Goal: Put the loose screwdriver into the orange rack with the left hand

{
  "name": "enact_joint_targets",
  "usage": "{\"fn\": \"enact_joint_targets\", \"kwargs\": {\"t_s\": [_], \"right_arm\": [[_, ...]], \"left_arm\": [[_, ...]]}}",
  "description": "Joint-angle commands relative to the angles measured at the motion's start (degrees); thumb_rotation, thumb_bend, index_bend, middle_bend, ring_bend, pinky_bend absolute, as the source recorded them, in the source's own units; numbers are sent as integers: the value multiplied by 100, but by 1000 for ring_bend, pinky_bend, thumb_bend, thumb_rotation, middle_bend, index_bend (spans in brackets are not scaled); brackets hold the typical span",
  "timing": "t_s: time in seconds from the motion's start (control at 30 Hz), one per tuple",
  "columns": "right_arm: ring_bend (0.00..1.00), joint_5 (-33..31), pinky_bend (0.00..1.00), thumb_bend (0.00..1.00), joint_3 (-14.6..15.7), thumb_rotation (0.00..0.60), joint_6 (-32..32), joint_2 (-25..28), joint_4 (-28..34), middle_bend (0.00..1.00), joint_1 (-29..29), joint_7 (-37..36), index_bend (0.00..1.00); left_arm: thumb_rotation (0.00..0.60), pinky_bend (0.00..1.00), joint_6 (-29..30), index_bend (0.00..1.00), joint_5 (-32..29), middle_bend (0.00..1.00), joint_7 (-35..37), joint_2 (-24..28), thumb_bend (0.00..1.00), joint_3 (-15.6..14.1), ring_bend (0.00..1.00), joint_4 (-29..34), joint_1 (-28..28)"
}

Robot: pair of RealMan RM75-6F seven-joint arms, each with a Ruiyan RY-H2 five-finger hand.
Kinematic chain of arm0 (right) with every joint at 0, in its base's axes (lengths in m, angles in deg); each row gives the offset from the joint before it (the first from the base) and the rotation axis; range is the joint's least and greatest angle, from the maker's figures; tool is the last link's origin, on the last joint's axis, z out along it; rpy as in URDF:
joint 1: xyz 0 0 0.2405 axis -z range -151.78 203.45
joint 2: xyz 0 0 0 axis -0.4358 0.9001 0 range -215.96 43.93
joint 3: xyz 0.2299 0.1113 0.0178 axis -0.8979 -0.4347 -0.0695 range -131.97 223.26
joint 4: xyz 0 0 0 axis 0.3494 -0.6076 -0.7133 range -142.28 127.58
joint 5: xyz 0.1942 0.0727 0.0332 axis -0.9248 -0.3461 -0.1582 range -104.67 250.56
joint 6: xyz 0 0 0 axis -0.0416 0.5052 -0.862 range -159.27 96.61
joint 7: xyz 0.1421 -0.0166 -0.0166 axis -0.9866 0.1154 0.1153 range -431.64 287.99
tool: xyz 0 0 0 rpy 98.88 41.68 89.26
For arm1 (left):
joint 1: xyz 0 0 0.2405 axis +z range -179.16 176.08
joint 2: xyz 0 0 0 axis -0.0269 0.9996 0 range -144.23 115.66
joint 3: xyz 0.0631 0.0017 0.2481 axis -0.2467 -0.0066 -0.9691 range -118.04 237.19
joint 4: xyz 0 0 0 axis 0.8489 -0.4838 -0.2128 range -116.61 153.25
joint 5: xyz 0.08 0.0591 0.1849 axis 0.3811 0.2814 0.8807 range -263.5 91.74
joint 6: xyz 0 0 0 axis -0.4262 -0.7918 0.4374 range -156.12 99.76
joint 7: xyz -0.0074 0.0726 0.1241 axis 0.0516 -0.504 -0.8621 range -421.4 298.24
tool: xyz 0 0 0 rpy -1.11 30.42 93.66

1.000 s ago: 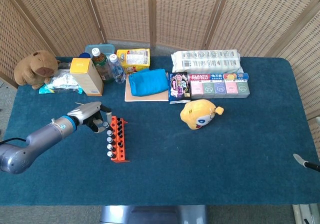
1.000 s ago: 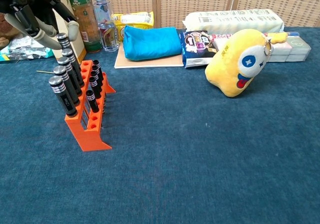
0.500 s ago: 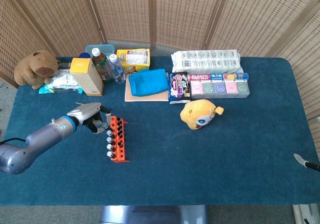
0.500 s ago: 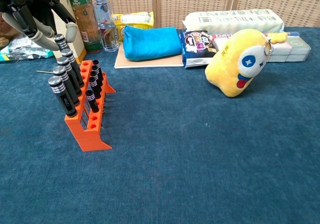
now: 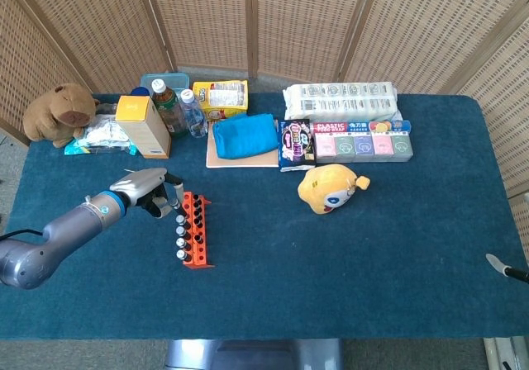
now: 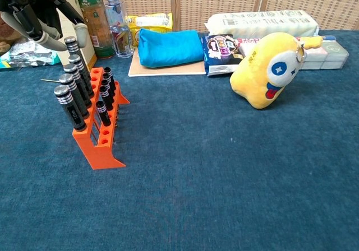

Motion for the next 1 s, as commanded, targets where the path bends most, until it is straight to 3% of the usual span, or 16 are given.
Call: {"fn": "enact_joint_targets", "kwargs": {"t_s": [0.03,0.47,1.0], "right_arm": [[0,-3,0,0,-2,600,-1,-1,3,0,0,1,74],[0,0,0,0,-5,600,-31,15,33,0,19,-14,74],[0,8,0,0,-6,600,-44,34,48,0,30,-43,74]], "left_arm": [[600,1000,22,470,-27,1000,-8,12,444,-1,996,21,-7],[600,1000,-223,465,68,1000,-19,226,440,58,994,165,-22],[600,1000,106,304,-106,1000,-179,217,329,-93,984,257,-116]]}}
